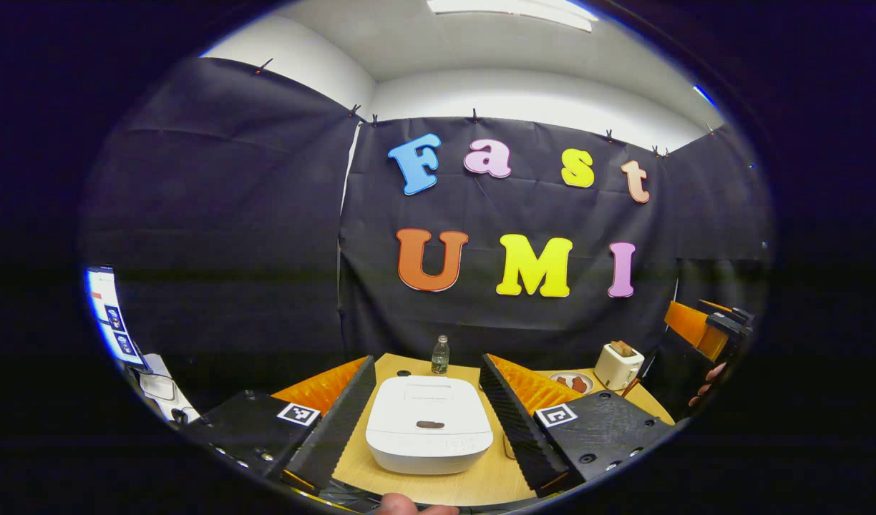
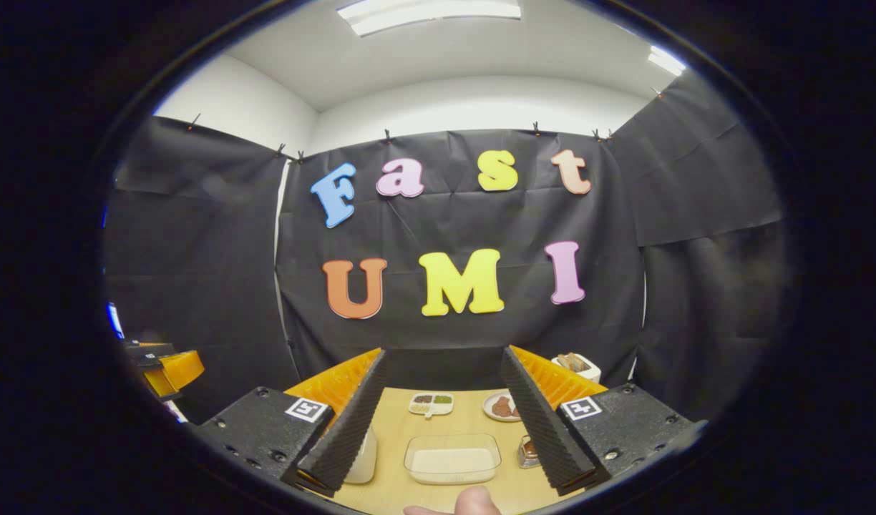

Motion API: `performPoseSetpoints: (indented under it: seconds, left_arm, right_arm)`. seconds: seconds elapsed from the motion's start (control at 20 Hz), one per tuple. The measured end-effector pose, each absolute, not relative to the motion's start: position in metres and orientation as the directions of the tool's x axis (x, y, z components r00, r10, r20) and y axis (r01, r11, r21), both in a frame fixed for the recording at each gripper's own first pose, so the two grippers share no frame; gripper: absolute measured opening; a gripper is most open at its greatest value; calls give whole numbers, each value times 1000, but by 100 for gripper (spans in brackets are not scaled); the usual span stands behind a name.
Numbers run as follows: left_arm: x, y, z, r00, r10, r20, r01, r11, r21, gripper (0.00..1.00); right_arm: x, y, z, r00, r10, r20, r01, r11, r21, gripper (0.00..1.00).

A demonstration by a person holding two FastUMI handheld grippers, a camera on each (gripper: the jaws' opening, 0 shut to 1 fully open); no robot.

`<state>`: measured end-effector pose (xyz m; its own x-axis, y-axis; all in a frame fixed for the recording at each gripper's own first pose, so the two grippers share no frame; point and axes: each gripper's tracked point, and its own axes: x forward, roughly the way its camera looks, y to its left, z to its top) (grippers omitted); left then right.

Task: Close the left gripper, press the button to open the rice cooker; take a wooden spoon from the chopstick holder with the right hand, scoop a spoonful of rice and pour it into the rice cooker, then put the wooden spoon back into the chopstick holder.

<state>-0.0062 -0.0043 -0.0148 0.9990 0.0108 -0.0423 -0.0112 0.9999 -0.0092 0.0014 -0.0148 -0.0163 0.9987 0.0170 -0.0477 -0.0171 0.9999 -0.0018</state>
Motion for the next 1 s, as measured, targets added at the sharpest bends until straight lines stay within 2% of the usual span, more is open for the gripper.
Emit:
performPoseSetpoints:
  seconds: [0.2,0.25,0.3,0.4,0.45,0.5,0.55,0.65,0.75,0.85,0.9,0.95,1.0]
  left_arm:
    - [-4,-16,-31,996,-10,-86,7,999,-35,94]
    - [-1,-22,-38,994,-21,-110,16,999,-45,94]
    - [2,-26,-45,990,-28,-141,21,999,-50,94]
    - [8,-29,-63,978,-36,-203,26,998,-55,94]
    - [11,-32,-73,970,-34,-239,20,998,-58,91]
    - [15,-33,-83,960,-24,-278,9,998,-54,83]
    - [19,-33,-93,949,-11,-316,-4,999,-49,67]
    - [28,-38,-103,927,-14,-376,-3,999,-44,44]
    - [36,-35,-112,904,-1,-427,-20,999,-44,44]
    - [45,-35,-127,867,-25,-497,-13,997,-73,2]
    - [53,-35,-142,843,-25,-538,-15,998,-69,6]
    - [44,-33,-137,827,-26,-562,-20,997,-76,0]
    - [55,-33,-145,806,-38,-590,-15,996,-85,0]
  right_arm:
    - [4,-30,-13,999,6,-40,-7,999,-33,97]
    - [7,-35,-14,999,3,-38,-5,999,-41,100]
    - [10,-41,-17,999,3,-47,-5,999,-46,96]
    - [21,-53,-27,998,2,-58,-5,999,-49,100]
    - [27,-61,-32,998,0,-60,-3,999,-48,100]
    - [34,-68,-36,998,-2,-70,-2,999,-49,100]
    - [41,-73,-43,997,-2,-82,-2,999,-42,96]
    - [53,-86,-49,996,-4,-92,2,1000,-15,100]
    - [66,-97,-57,995,-12,-100,11,1000,-4,97]
    - [75,-106,-66,994,-19,-109,20,1000,7,97]
    - [79,-110,-71,993,-24,-114,26,1000,12,97]
    - [84,-114,-75,992,-28,-120,30,999,19,97]
    - [88,-117,-82,991,-29,-131,33,999,24,97]
